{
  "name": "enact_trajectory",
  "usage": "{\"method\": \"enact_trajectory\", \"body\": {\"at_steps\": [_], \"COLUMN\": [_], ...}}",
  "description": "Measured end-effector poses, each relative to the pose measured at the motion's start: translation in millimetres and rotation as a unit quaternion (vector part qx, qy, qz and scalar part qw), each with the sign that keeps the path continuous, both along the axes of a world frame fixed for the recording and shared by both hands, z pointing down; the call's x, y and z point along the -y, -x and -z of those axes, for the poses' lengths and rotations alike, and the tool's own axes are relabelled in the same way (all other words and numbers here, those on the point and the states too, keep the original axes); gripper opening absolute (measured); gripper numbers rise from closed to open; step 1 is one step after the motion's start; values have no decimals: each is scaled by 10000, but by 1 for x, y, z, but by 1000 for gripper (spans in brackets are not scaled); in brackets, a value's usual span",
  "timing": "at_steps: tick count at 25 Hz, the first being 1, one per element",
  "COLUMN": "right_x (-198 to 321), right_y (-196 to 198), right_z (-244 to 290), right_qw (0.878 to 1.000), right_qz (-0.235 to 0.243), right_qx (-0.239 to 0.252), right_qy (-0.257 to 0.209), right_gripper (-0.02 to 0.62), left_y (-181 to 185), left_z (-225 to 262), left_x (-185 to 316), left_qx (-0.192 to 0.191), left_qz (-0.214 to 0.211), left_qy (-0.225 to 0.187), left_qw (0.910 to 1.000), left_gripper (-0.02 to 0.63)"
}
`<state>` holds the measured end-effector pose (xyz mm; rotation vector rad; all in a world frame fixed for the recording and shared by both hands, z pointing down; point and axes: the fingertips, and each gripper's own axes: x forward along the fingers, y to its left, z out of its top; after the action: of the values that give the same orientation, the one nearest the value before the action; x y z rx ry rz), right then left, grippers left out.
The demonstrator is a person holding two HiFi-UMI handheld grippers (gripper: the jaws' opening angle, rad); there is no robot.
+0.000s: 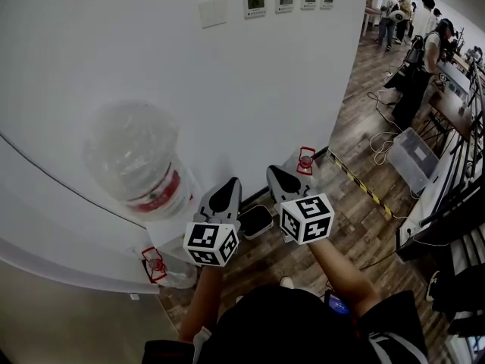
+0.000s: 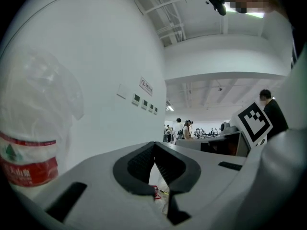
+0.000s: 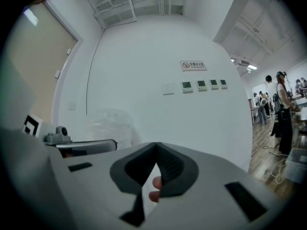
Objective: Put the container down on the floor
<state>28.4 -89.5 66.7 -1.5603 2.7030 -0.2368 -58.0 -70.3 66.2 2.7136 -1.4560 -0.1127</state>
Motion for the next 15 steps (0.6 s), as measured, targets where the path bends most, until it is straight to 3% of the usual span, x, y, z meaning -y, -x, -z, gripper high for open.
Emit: {"method": "enact_trajectory", "body": {"at_steps": [15], "right_x": [-6], "right_y": [-1], "right_z": [-8], "right_qw": [10000], "right_qz": [-42], "right_qx": [36], "right_qy": [65], "right_gripper": [29], "left_y": [2], "left_z": [-7], "left_x": [-6], "left_qx": [-181], "left_qz": [-83], "left_qy": [184], "left_qw": [9996], "left_gripper": [17]}}
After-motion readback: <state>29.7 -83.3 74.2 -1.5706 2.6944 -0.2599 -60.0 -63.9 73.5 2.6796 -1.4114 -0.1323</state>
